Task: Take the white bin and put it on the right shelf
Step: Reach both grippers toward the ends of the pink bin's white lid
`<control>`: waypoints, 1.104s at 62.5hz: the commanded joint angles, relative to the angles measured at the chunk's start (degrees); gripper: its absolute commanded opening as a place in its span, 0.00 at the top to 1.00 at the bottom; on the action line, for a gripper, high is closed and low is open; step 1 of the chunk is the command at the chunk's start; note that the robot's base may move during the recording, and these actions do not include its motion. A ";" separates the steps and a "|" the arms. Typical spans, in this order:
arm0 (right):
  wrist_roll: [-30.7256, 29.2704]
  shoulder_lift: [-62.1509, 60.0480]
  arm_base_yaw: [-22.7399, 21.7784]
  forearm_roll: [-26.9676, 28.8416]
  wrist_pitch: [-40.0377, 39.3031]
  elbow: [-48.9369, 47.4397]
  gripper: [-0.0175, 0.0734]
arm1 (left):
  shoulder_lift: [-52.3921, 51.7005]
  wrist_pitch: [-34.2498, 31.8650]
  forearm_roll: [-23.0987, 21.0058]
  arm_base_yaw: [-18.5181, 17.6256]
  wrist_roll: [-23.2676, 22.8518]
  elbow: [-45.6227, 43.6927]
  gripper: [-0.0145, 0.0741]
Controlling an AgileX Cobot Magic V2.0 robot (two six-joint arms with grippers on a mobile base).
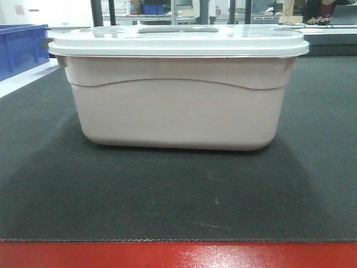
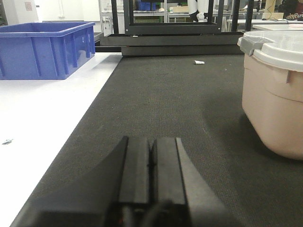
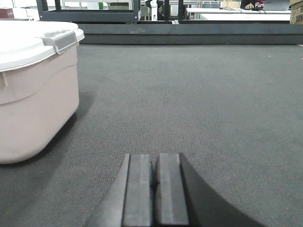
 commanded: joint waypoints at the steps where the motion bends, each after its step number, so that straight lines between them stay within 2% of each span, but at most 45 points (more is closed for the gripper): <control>1: -0.46 -0.44 0.08 0.20 -4.45 -0.22 0.73 | -0.69 -4.52 -0.09 0.09 -0.39 1.37 0.97; 27: -0.46 -0.44 0.08 0.20 -4.45 -0.22 0.73 | -0.69 -4.52 -0.09 0.09 -0.39 1.37 0.97; 41: -0.46 -0.44 0.08 0.20 -4.58 -0.22 0.73 | -0.69 -7.72 -0.88 0.09 -0.39 1.37 0.97; 62: -0.46 -0.44 0.08 0.20 -7.03 -0.22 0.73 | -0.69 -7.72 -1.02 0.09 -0.39 1.37 0.97; 69: -0.46 -0.44 0.08 0.20 -6.85 -0.22 0.73 | -0.69 -8.39 -4.37 0.09 -0.39 1.16 0.97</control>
